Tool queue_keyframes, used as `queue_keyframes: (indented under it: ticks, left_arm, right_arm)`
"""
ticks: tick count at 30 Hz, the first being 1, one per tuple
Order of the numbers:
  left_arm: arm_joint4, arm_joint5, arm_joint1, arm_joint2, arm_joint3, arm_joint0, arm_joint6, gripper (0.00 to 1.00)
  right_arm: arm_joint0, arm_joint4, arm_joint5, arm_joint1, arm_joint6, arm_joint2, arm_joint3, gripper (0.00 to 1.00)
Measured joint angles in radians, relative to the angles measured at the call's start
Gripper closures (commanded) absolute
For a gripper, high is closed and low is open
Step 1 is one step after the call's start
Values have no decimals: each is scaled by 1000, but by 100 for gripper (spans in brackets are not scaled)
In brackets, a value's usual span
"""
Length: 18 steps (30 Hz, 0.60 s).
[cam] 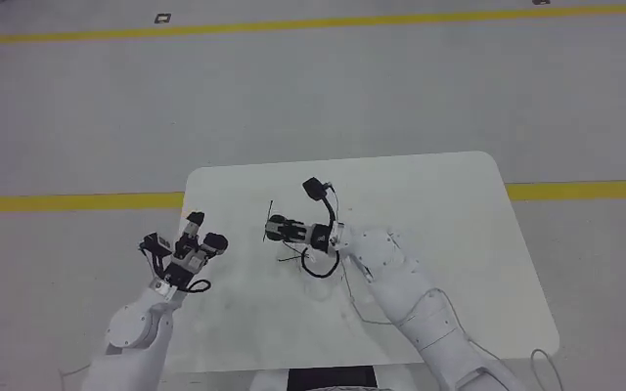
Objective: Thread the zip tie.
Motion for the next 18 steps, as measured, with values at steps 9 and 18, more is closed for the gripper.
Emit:
queue_keyframes:
  ticks: [9, 18]
  left_arm:
    - [-33, -25, 2, 17, -1, 29, -105, 0]
    - [3, -24, 1, 38, -13, 20, -115, 0]
  right_arm:
    - [-28, 55, 56, 5, -111, 19, 5, 100]
    - [-38, 48, 70, 4, -143, 12, -1, 100]
